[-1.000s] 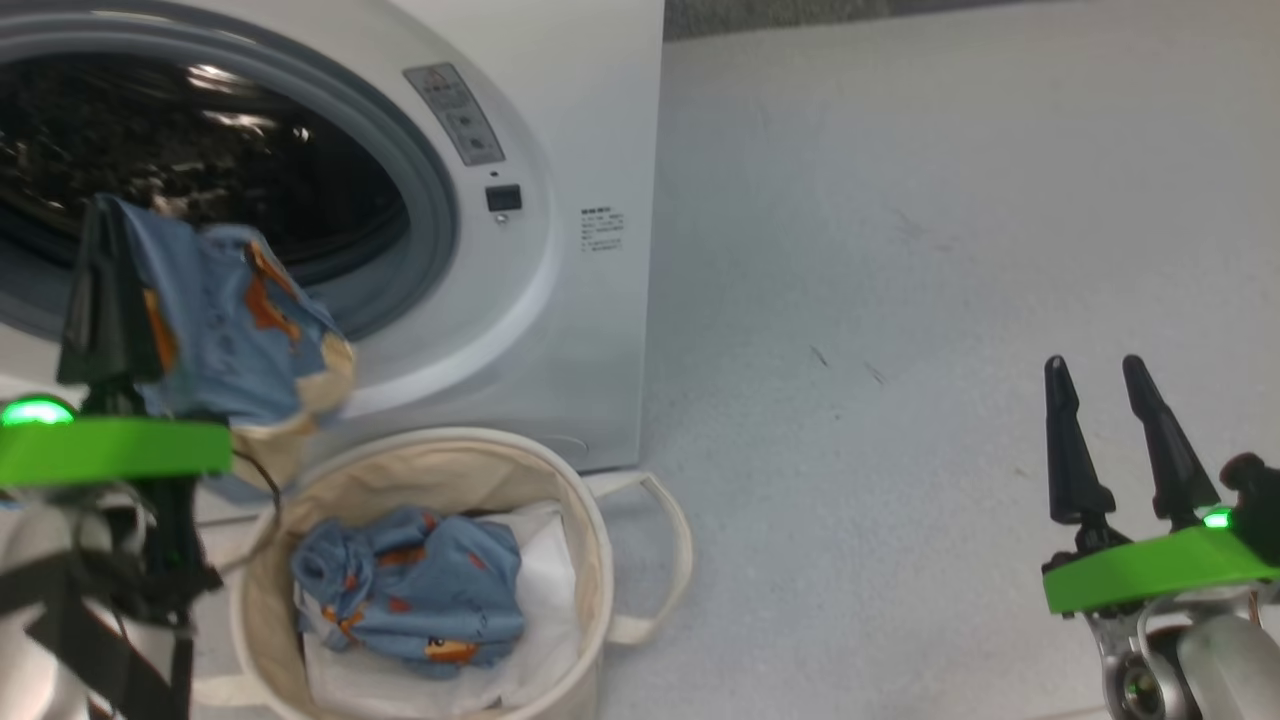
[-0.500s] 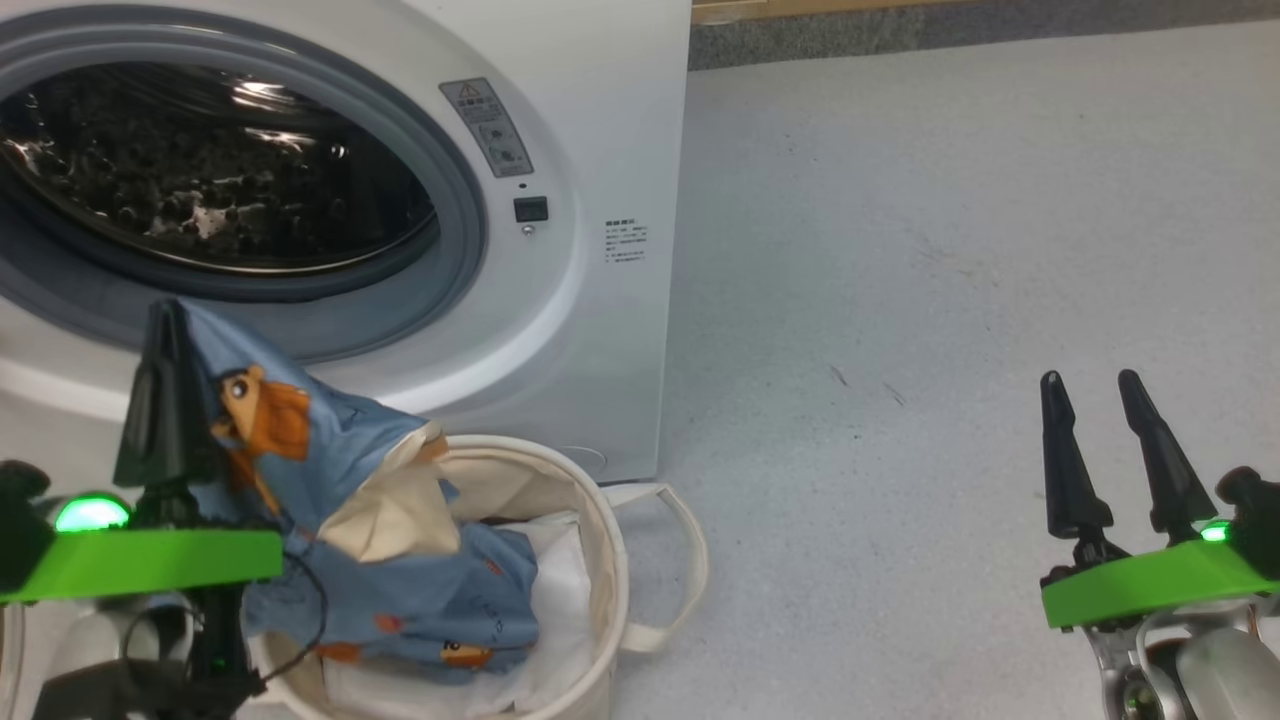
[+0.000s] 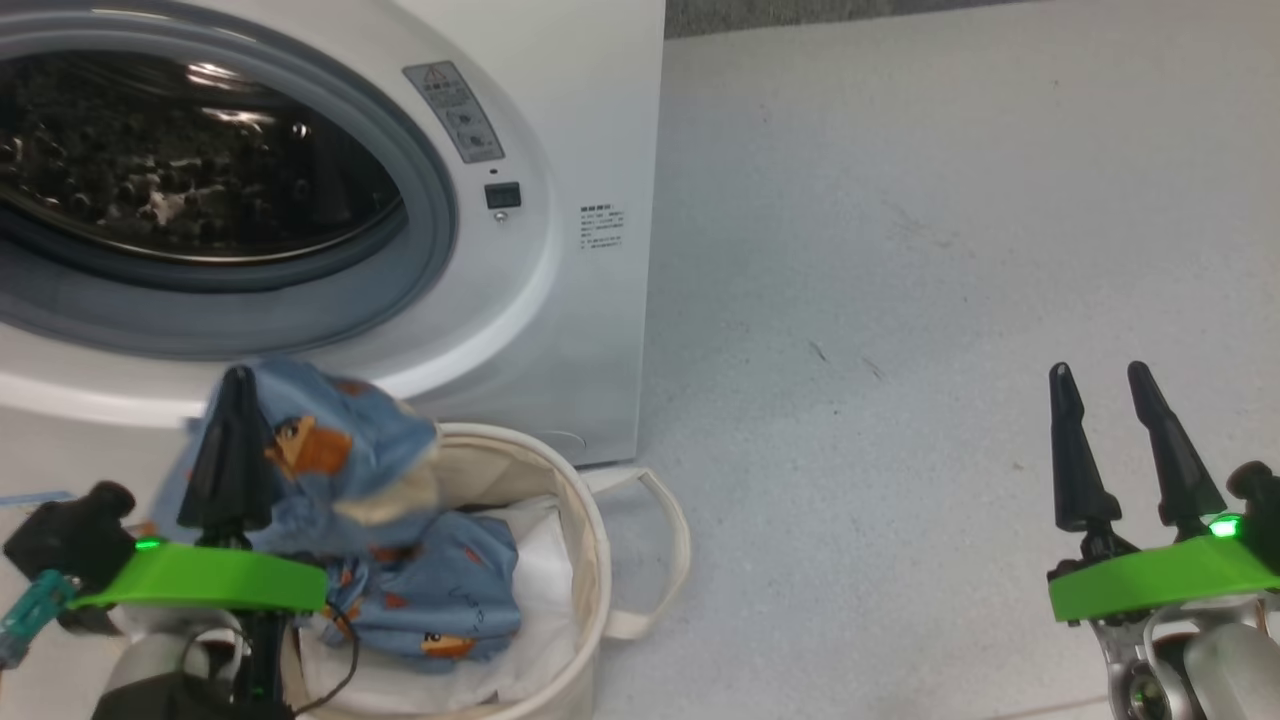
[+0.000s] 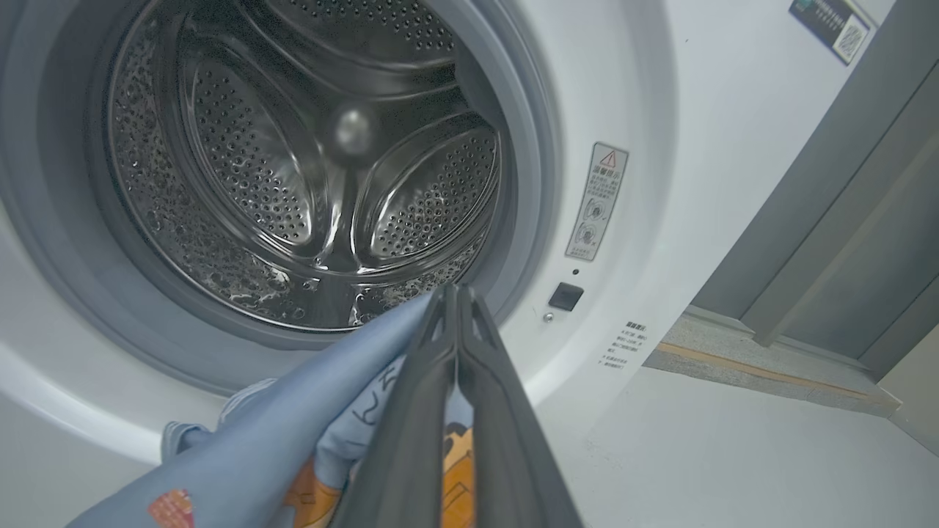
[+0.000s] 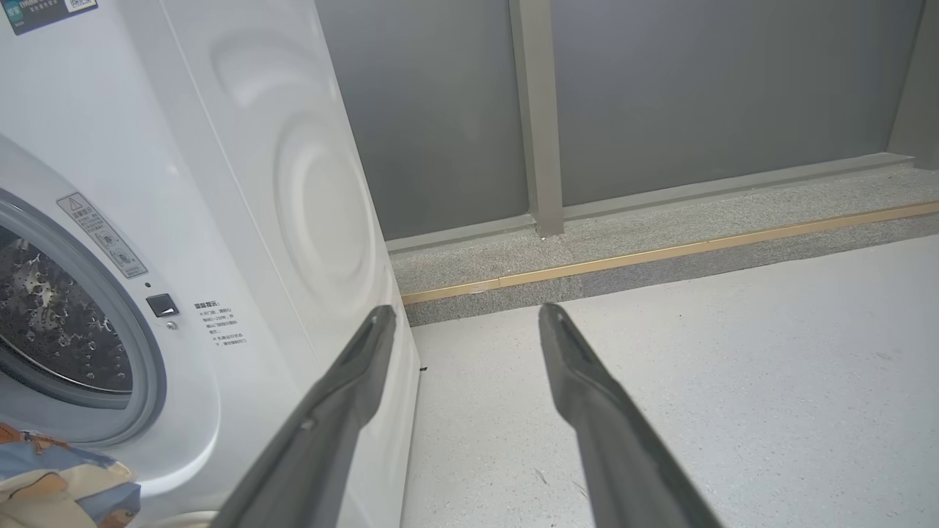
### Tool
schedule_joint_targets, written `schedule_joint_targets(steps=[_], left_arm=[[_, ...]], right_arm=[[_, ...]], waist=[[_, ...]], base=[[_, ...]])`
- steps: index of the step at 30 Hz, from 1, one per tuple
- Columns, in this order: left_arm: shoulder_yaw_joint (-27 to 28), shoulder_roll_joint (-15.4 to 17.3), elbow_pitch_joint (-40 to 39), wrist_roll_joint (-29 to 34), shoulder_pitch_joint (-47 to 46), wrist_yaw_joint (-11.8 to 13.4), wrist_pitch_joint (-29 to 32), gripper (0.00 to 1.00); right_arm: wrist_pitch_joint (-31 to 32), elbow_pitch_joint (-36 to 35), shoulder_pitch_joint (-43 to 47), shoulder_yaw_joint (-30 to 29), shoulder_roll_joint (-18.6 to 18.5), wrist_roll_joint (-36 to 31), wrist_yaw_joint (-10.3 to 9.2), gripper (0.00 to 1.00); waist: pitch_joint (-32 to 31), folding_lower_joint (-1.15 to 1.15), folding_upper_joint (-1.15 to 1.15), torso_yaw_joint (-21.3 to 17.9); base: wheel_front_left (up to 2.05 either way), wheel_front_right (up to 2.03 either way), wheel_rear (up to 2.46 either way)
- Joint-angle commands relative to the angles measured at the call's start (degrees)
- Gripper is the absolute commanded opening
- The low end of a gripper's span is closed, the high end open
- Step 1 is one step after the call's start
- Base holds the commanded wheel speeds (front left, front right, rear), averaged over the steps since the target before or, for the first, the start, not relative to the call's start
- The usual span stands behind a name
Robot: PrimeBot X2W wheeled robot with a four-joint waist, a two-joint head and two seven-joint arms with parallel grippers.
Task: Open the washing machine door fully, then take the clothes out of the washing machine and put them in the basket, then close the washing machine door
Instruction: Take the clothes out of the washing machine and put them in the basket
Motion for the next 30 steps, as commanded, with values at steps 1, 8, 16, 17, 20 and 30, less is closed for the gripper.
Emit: schedule_joint_targets(steps=[1, 8, 16, 17, 20, 30], left_arm=[[1.55, 1.02, 0.04, -0.11, -2.53, -0.18, -0.23, 0.00], [-1.07, -0.14, 16.27, 0.70, -7.34, -0.91, -1.01, 0.00], [-2.90, -0.81, 36.87, 2.25, -15.19, -1.50, -1.67, 0.00], [-3.06, -0.88, 39.64, 2.46, -16.31, -1.54, -1.70, 0.00], [-4.13, -0.94, 47.58, 3.58, -19.40, -1.60, -1.74, 0.00], [-5.18, 0.30, 60.78, 3.90, -25.14, 0.80, 2.04, 0.00]], right_arm=[[-0.27, -2.20, -1.52, 0.36, -1.19, 0.21, 0.30, 1.00], [-0.27, -2.98, -2.87, 0.13, -1.11, 0.63, 0.30, 1.00], [-0.27, -3.78, -4.60, -0.30, -1.38, 1.08, 0.30, 1.00], [-0.27, -3.93, -4.88, -0.37, -1.43, 1.12, 0.30, 1.00], [-0.27, -4.42, -5.76, -0.72, -1.50, 1.22, 0.30, 1.00], [-0.27, -5.00, -8.32, -1.29, -0.92, 1.78, 0.30, 1.00]], waist=[[0.80, 0.00, 0.00, -0.27], [4.25, 0.00, 0.00, -1.39], [8.73, 0.00, 0.00, -2.76], [9.42, 0.00, 0.00, -2.99], [11.57, 0.00, 0.00, -3.77], [17.69, 0.00, 0.00, -6.88]], base=[[0.00, 0.00, 0.00], [0.00, 0.00, 0.00], [0.00, 0.00, 0.00], [0.00, 0.00, 0.00], [0.00, 0.00, 0.00], [0.00, 0.00, 0.00]])
